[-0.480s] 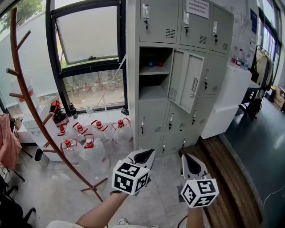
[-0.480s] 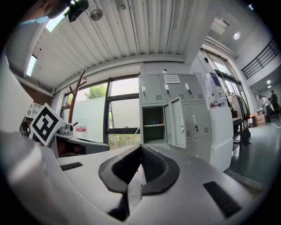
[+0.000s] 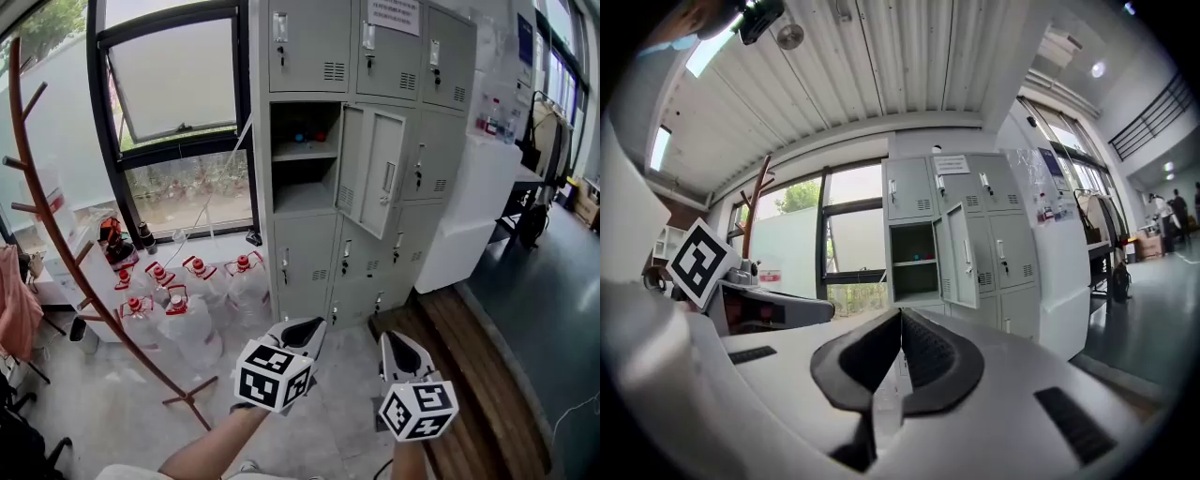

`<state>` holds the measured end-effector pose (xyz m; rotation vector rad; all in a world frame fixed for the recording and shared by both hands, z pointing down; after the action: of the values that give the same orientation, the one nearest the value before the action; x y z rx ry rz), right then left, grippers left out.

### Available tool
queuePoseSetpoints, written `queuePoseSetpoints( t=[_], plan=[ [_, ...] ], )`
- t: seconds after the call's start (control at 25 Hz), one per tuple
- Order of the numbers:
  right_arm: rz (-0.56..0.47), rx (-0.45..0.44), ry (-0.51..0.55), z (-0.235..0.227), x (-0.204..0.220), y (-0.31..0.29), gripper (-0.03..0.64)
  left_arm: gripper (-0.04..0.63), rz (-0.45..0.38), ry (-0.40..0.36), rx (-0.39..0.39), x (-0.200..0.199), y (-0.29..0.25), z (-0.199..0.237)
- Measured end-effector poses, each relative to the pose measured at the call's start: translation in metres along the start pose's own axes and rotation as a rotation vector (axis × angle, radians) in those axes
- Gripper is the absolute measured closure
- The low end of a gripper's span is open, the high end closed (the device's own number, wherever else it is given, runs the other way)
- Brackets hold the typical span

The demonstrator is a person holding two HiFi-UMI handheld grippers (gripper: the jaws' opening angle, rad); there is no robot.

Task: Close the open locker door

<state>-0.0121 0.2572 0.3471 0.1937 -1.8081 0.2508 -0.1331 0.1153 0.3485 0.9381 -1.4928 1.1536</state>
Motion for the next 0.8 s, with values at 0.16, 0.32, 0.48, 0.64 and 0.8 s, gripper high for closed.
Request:
queuePoseSetpoints(
  t=[0.16,0.32,0.48,0.64,0.8],
  plan=[
    [0.002,-0.002,-0.010,-0.023,0.002,0.010,0.612,0.589,0.001,-0.009,0.001,-0.001,-0.014,-0.020],
    [-0.005,-0.008,-0.010,-0.038,-0.001,0.013,0.612,0.589,-0.005,-0.012,0.004,-0.005,-0.027,-0.030],
    [-0.021,-0.014,-0.020,-0.050,-0.005,0.010,0.612,0.589,-0.007,-0.024,0.010,-0.009,-0.039,-0.034],
    [-0.025,-0.024,-0.026,-0.062,-0.007,-0.003,0.612,0.589,-0.007,-0.024,0.013,-0.010,-0.059,-0.027],
    [-0.014,-0.017,-0.016,-0.076,-0.009,-0.028,0.612,0.589,-0.015,-0.019,0.027,-0.011,-0.087,-0.013]
  ],
)
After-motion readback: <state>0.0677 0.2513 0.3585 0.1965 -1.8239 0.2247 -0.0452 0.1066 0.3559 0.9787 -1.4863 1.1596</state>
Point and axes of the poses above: the fingertips, and each gripper's own axes: y backward along the fingers, z to its left, x out of its underside, the point moved 7 cm from there along y, backward along the fingers, and after that the axes turned 9 degrees about -y, right-handed, at the moved point
